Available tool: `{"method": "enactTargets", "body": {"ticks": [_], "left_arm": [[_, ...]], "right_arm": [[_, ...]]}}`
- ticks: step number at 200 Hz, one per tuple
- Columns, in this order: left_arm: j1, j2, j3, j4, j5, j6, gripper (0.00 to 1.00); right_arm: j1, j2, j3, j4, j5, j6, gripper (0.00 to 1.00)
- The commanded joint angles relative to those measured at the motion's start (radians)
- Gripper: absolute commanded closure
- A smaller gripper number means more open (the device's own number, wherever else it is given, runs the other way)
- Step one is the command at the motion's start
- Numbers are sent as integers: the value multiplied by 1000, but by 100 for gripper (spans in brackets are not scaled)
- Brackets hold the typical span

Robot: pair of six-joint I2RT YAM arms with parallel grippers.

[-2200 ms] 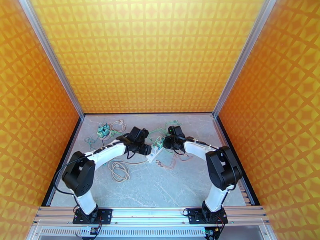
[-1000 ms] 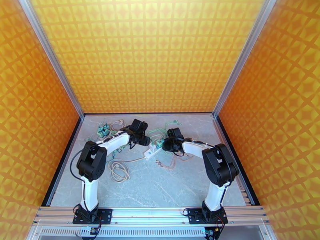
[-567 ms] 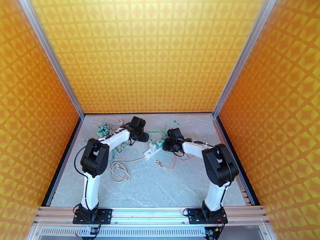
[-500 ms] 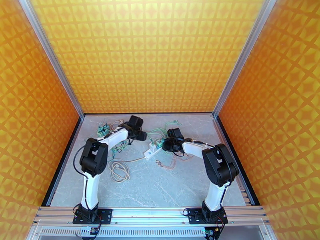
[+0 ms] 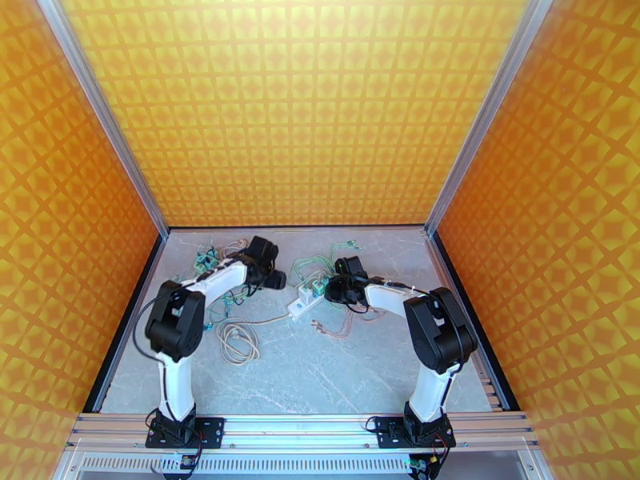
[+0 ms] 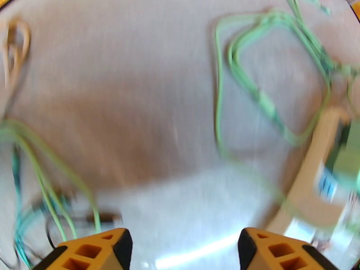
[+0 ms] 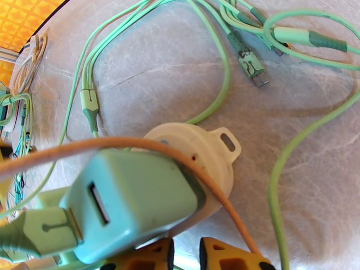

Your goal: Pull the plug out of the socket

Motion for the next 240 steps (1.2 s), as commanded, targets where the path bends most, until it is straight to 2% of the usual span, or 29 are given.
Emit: {"method": "enactTargets", "body": {"ticks": [1,34,75,163,240], "left_arm": [[-12,-109,-78,45,71,-19,37],[-62,-178,-177,120,196,-29,39],[-95,-124,-161,198,280,-47,33],[-135,45,-25,199,301,5,29],[-142,89,46,217,301,22,31]], "right_arm": [[-3,-5,-12,4,-13,15,77],[-4,-4,-11,5,-12,19,77],[-4,-6,-13,1,-10,15,77],[-3,2,-11,-4,-9,16,77],[-3,17,10,-20,-12,7,77]]}}
